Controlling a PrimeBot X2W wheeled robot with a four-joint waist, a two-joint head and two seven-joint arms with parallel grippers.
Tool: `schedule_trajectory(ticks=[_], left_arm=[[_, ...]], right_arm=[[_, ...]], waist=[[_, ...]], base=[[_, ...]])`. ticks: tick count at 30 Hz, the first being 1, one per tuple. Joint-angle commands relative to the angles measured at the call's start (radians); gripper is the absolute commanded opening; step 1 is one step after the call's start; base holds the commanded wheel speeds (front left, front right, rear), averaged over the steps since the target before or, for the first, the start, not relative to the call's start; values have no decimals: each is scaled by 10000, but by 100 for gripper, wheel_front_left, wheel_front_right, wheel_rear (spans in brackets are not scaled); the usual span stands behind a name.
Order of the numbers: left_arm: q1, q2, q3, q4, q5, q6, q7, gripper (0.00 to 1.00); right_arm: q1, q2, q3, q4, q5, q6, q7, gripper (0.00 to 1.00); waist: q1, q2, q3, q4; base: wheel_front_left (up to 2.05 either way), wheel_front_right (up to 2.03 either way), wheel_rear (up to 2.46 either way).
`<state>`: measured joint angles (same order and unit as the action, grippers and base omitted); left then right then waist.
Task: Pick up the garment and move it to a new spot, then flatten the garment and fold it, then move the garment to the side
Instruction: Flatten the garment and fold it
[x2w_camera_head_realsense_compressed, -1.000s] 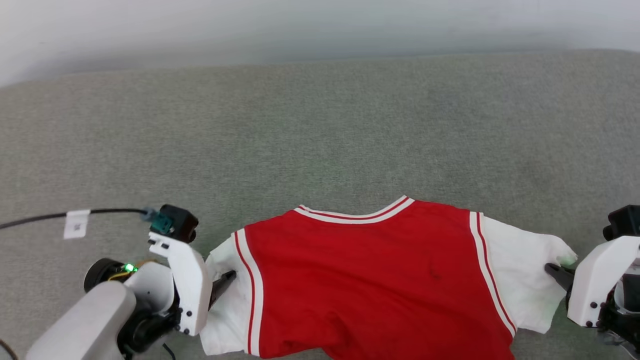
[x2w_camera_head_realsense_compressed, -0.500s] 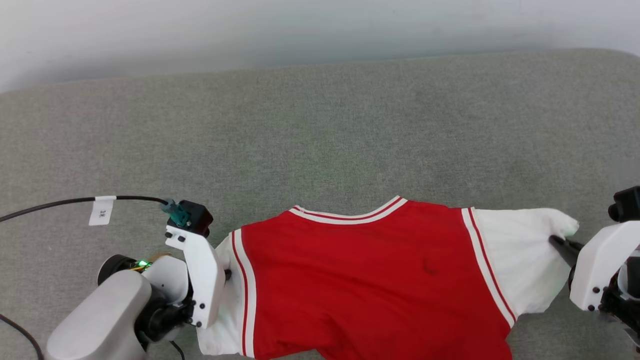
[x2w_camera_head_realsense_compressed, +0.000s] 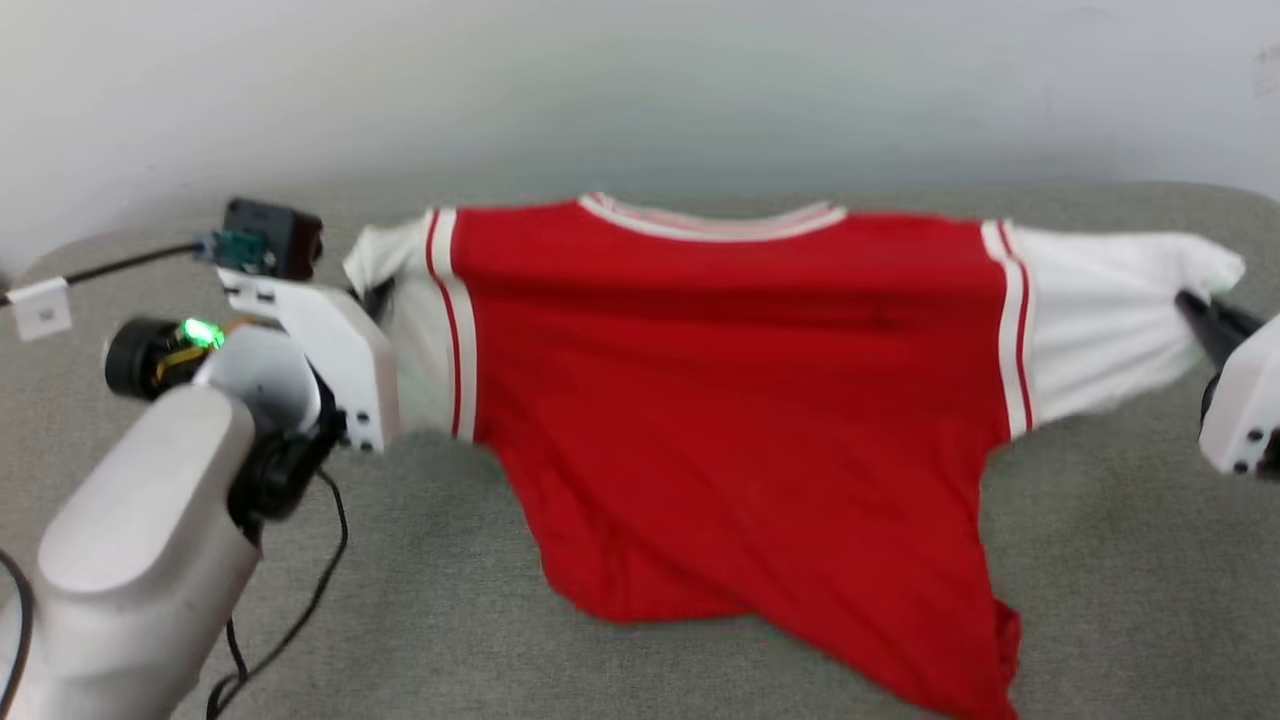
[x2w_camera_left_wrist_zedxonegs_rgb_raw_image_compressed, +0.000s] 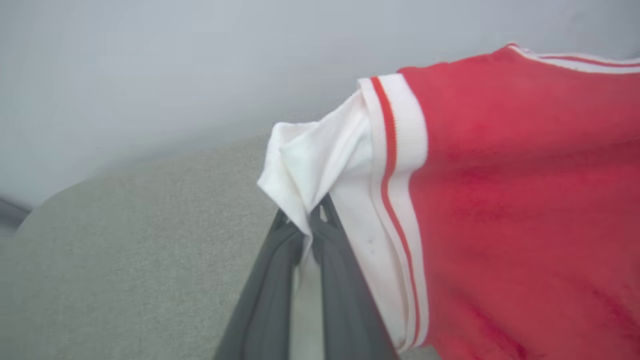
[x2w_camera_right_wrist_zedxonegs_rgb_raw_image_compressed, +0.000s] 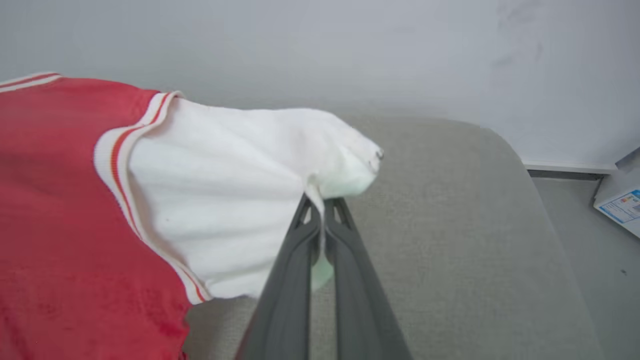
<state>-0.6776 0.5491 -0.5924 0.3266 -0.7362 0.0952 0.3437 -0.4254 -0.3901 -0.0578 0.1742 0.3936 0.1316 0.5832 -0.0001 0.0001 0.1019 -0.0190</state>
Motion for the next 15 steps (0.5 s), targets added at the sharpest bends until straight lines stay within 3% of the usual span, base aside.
schedule_trajectory(ticks=[1, 8, 15], left_arm=[[-257, -34, 128, 77, 112, 34, -166, 0], [-2318, -385, 526, 1152, 539, 56, -1144, 0], [-4920, -573, 912, 2229, 1189, 128, -2304, 0]], right_arm=[[-220, -163, -25, 104, -50, -16, -80, 0], [-2567, -527, 348, 937, -227, -17, -847, 0], [-5436, -653, 639, 1718, -543, -19, -1796, 0]], waist=[[1, -1, -15, 23], [1, -1, 480, -6], [1, -1, 1703, -241]], base=[[0, 0, 0], [0, 0, 0], [0, 0, 0]])
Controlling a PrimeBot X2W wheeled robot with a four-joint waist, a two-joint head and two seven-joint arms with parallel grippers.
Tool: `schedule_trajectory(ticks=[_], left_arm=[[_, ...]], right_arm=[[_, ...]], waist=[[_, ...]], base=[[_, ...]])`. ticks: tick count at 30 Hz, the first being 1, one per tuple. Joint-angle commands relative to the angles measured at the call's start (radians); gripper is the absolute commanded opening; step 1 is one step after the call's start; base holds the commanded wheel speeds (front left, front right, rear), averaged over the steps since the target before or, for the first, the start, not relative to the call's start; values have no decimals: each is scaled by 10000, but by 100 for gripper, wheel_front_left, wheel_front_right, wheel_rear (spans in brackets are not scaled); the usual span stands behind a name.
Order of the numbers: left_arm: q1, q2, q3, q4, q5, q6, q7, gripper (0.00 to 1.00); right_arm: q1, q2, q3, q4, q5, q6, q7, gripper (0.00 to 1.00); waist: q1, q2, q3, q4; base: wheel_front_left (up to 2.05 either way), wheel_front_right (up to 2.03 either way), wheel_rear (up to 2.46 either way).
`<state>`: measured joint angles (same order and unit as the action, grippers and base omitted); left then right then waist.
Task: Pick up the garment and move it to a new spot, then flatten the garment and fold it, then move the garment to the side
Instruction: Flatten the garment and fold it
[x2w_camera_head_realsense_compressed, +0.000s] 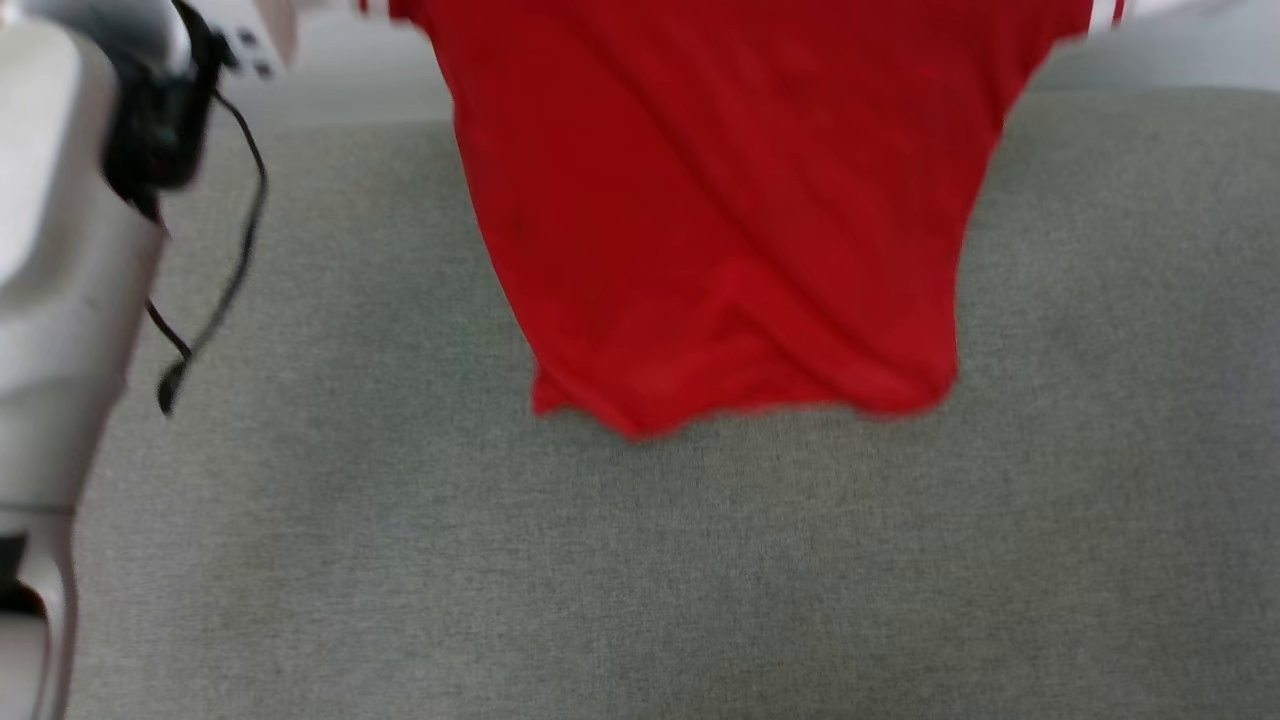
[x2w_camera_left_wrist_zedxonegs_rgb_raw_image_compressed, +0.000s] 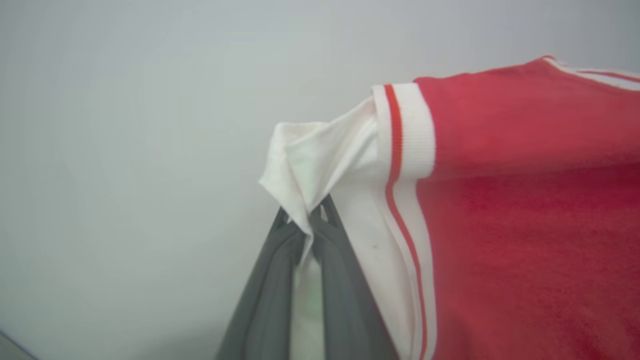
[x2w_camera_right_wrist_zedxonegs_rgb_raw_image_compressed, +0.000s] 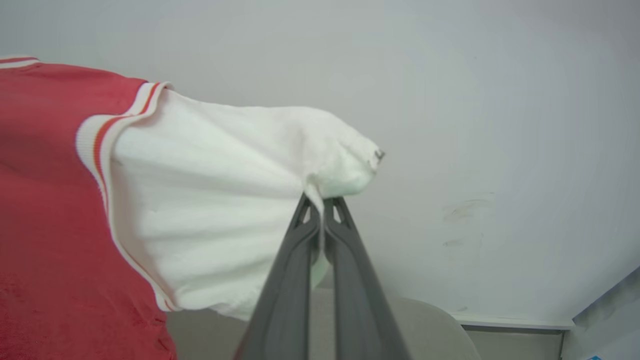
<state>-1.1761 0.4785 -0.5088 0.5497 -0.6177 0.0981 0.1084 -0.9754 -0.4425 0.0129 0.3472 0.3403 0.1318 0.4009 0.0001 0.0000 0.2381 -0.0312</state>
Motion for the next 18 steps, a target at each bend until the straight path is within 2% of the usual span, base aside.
schedule_trajectory(ticks=[1, 9, 18], left_arm=[[-310, 144, 123, 148, 85, 58, -118, 0], [-2867, 138, 376, 927, 662, 45, -1289, 0], [-4278, -56, 575, 1904, 635, -231, -2218, 0]], right_arm=[[-355, -105, -46, 117, -42, -21, -117, 0], [-3241, -37, 404, 1022, -620, -21, -1709, 0], [-4935, 296, 1083, 2108, -457, -19, -2998, 0]], waist=[[-1, 0, 532, -168], [-1, 0, 1754, -498], [-1, 0, 2955, -727]], base=[[0, 0, 0], [0, 0, 0], [0, 0, 0]])
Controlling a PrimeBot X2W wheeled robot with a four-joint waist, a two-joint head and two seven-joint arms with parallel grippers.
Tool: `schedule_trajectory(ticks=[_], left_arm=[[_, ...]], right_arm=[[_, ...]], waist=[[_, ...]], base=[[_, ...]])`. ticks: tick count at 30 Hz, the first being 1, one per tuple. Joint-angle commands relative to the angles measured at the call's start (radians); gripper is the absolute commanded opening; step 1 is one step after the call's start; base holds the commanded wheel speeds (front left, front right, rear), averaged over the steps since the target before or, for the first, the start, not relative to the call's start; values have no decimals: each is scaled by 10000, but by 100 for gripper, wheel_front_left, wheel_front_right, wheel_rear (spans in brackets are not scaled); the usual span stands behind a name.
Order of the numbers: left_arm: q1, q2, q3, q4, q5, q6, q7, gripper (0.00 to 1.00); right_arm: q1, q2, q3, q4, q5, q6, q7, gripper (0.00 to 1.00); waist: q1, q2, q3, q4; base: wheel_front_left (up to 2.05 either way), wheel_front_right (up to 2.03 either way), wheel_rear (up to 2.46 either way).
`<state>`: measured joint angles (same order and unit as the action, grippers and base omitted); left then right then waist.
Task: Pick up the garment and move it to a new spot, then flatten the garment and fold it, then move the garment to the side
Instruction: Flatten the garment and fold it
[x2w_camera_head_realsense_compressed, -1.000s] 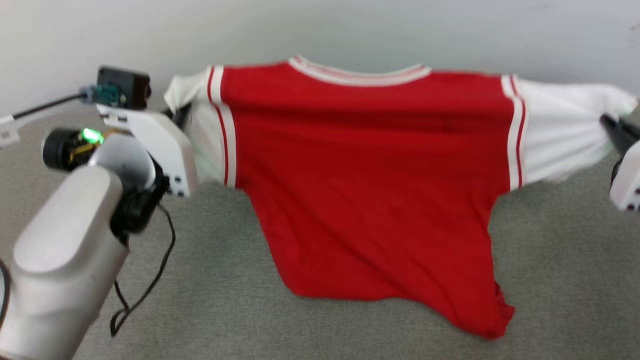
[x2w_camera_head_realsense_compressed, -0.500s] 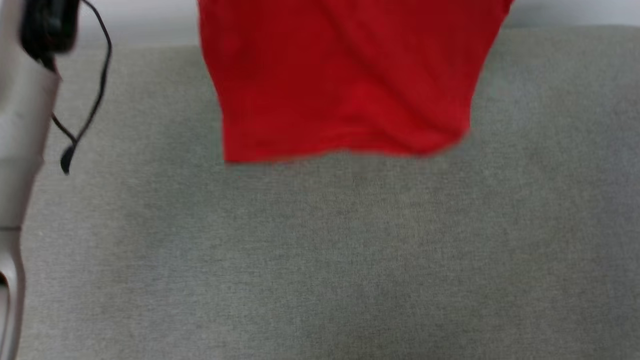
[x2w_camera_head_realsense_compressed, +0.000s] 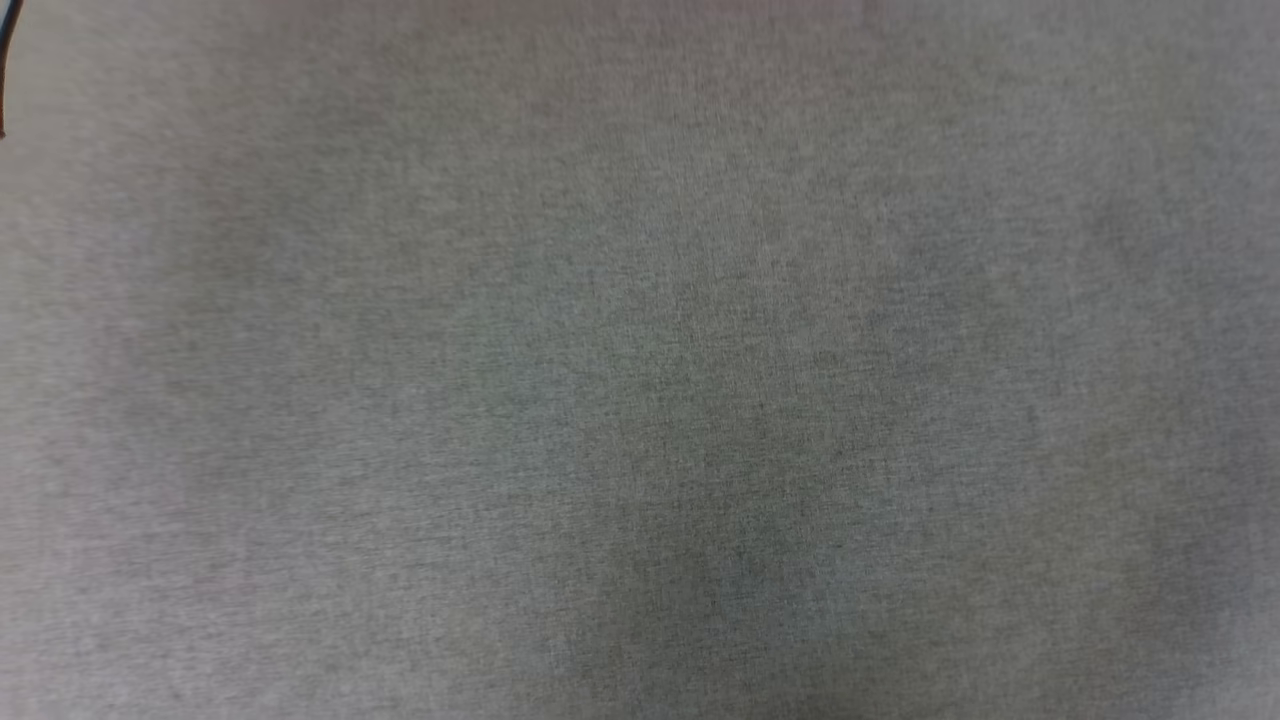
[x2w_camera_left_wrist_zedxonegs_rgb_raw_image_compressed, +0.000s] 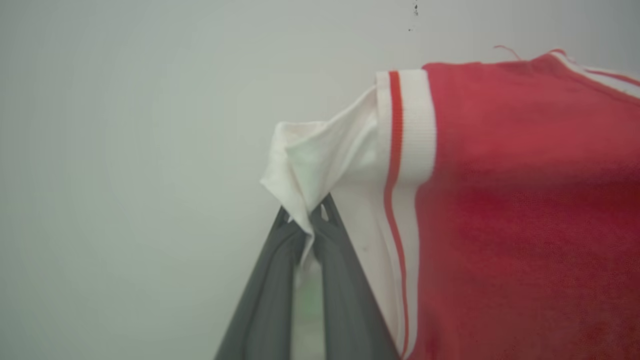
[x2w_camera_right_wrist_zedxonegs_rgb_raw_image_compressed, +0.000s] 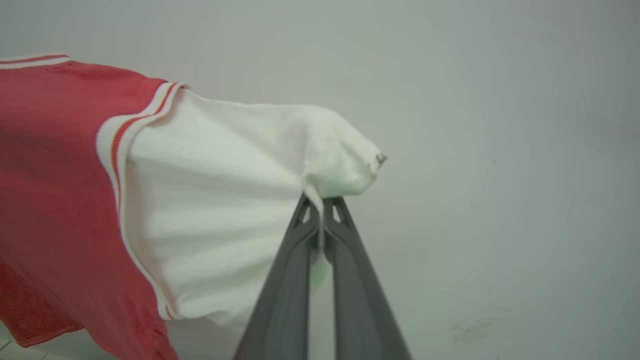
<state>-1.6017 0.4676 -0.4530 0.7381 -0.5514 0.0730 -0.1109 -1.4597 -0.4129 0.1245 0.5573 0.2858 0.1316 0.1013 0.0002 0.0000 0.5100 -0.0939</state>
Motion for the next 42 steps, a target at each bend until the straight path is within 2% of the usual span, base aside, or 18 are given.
schedule_trajectory(ticks=[1, 11, 20, 23, 32, 36, 42], left_arm=[[-68, 45, 41, 135, -50, -8, -121, 0], [374, -324, 205, 1471, -418, -368, -1062, 0], [2082, -540, 704, 1966, -945, -943, -1531, 0], [3177, -577, 1120, 1403, -950, -987, -1555, 0], [7999, -911, 2809, -1310, -583, -632, -1562, 0], [10202, -1072, 3222, -2537, -280, -412, -1563, 0], [13276, -1221, 3385, -3959, -168, -66, -1564, 0]], right_arm=[[-190, 46, 55, 155, 140, -17, -103, 0], [-429, 543, 1153, 1566, 937, -17, -1100, 0], [981, 466, 2422, 2104, 2123, -16, -1647, 0], [1996, 313, 2762, 1895, 2657, -16, -1777, 0], [5726, -506, 2960, 403, 3437, -17, -1889, 0], [7509, -810, 2590, -509, 3379, -19, -1739, 0], [10411, -791, 1702, -2015, 3065, -19, -1169, 0]], waist=[[-2, 0, 360, -124], [-2, 0, 1039, -204], [-2, 0, 157, -50], [-2, 0, -440, 83], [-2, 0, -2045, 367], [-2, 0, -2584, 432], [-2, 0, -3345, 502]], base=[[0, 0, 0], [0, 0, 0], [0, 0, 0], [0, 0, 0], [0, 0, 0], [0, 0, 0], [0, 0, 0]])
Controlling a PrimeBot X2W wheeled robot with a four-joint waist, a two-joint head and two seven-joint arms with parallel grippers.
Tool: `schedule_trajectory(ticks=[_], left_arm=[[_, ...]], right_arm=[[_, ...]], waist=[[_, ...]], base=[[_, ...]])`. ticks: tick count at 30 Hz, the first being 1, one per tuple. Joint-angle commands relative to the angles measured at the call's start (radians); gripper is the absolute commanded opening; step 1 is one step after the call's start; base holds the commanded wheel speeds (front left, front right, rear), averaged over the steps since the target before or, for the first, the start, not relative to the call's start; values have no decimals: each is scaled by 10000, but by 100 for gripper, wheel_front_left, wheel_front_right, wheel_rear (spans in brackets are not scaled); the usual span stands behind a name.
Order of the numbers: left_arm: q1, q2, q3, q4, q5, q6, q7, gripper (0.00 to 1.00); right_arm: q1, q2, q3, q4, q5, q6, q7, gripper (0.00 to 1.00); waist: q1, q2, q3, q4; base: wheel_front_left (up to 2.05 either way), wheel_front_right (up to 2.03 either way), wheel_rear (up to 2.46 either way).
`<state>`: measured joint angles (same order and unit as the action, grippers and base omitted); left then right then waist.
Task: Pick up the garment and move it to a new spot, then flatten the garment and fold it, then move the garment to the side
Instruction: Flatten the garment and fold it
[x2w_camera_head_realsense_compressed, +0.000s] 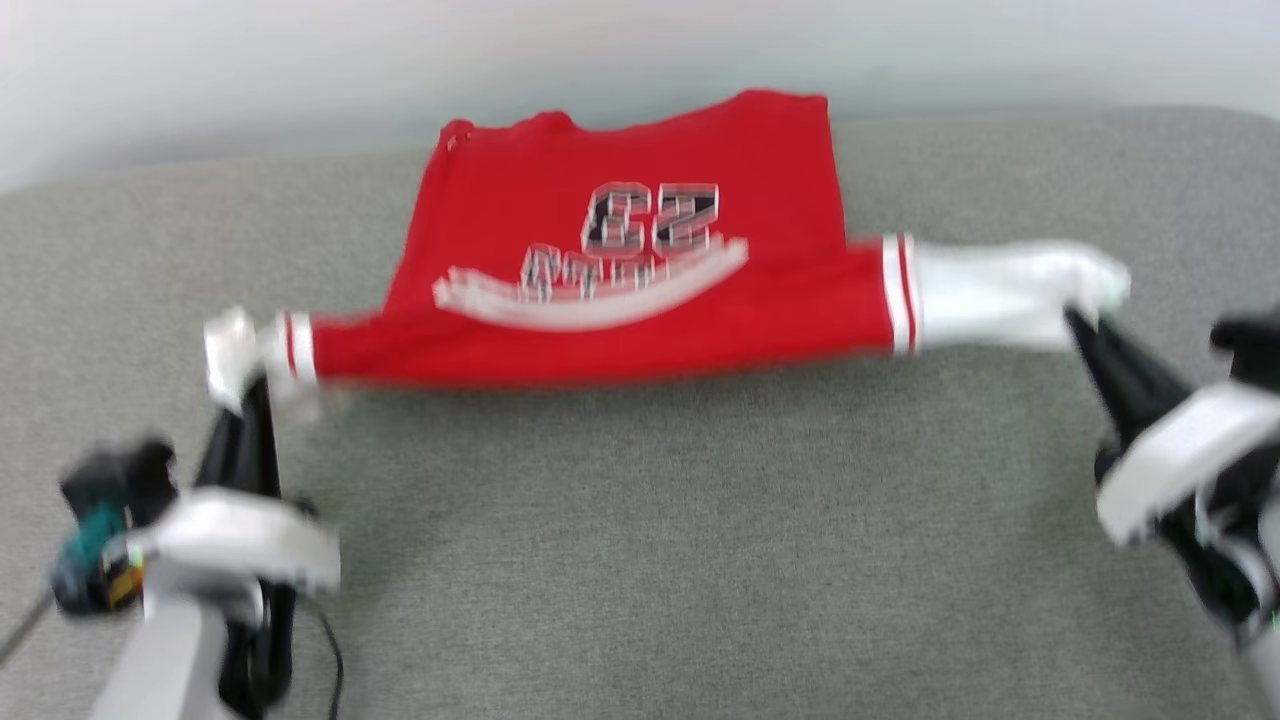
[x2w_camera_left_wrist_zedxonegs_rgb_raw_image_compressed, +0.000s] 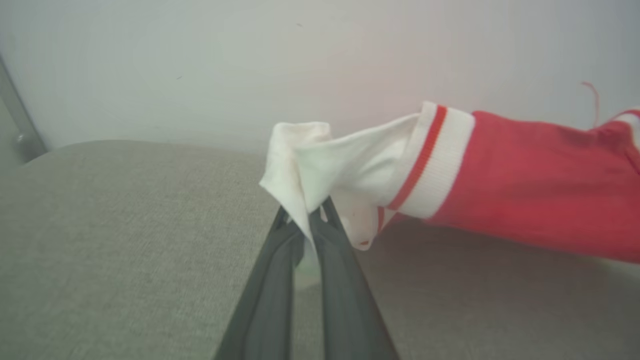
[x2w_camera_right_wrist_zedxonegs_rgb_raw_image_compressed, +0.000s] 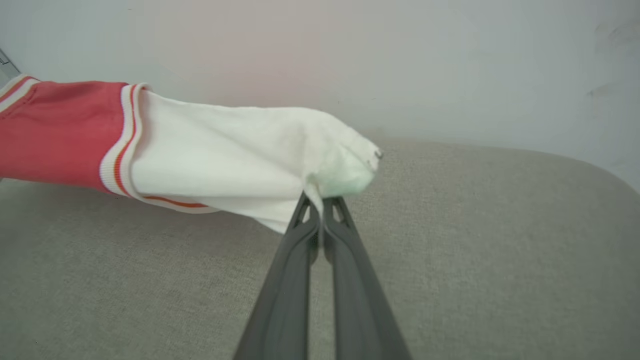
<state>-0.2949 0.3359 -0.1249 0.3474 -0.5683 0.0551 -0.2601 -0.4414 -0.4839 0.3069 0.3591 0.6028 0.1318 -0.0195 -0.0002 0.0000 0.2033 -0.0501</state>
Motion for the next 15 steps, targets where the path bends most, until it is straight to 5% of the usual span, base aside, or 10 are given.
schedule_trajectory(ticks=[1, 15], left_arm=[[634, 110, 119, -311, -2, 198, -64, 0], [5098, 108, -125, -3184, 9, 1456, 1038, 0]], right_arm=[[741, -22, -319, -297, -114, -21, 198, 0], [6600, 1160, -2453, -3790, -1240, -21, 3094, 0]], waist=[[2, 0, -367, 81], [2, 0, -1306, 409]], base=[[0, 0, 0], [0, 0, 0]])
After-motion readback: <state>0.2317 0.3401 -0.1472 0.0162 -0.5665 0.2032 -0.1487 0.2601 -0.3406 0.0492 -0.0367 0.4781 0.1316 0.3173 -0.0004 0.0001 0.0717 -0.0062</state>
